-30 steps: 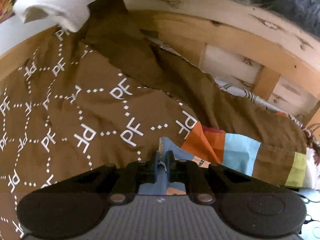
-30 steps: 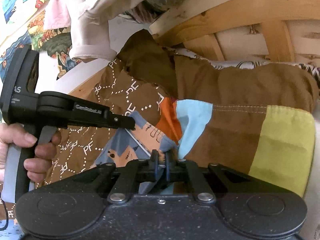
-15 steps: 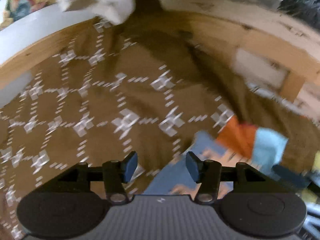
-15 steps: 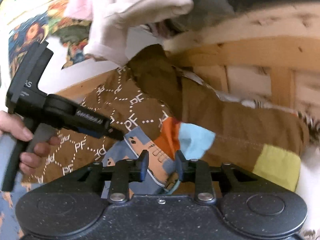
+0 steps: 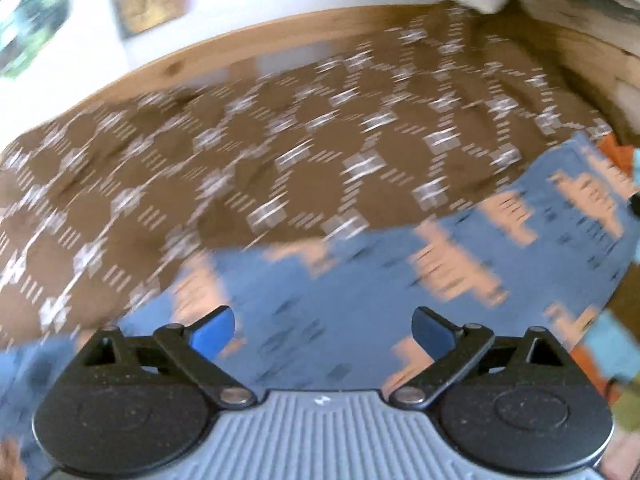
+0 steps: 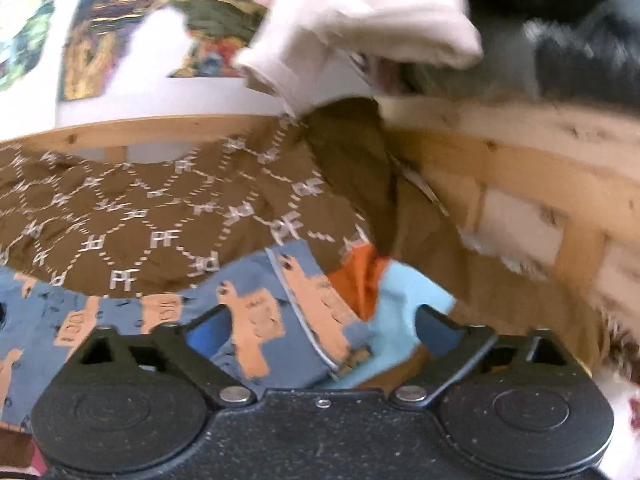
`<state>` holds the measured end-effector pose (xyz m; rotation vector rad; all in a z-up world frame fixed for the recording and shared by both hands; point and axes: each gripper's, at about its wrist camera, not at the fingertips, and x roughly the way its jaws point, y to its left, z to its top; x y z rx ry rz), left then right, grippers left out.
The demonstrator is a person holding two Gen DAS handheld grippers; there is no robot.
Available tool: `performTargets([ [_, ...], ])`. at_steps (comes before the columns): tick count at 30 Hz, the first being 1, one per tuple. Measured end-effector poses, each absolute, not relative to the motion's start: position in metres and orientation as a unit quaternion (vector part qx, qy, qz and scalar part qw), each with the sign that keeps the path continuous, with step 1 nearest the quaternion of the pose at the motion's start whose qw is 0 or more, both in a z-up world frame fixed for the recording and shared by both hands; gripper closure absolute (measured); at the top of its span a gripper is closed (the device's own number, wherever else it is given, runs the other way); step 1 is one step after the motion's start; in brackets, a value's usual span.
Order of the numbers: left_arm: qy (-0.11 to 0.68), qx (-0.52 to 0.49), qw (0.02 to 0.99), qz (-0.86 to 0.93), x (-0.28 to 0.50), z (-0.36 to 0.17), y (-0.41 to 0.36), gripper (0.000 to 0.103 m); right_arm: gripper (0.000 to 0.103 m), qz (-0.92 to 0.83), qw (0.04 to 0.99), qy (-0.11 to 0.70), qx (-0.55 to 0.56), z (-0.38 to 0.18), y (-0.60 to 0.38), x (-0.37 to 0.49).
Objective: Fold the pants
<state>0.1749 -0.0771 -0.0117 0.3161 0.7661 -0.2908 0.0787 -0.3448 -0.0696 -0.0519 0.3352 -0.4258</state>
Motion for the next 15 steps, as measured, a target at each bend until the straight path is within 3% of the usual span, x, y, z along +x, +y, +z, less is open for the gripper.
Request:
performTargets([
  [7,0.362,0.146,0.915,-0.105,0.195,-0.004,-0.002,0.005,0.001,-0.14,0.966,0.208,-0.06,-0.075,-0.319,0.096],
  [15,0.385,0.118,0.904,-0.142,0.277,0.002,0.023,0.009,0.001,0.049,0.968,0.237,-0.069,-0.072,-0.281,0.149],
])
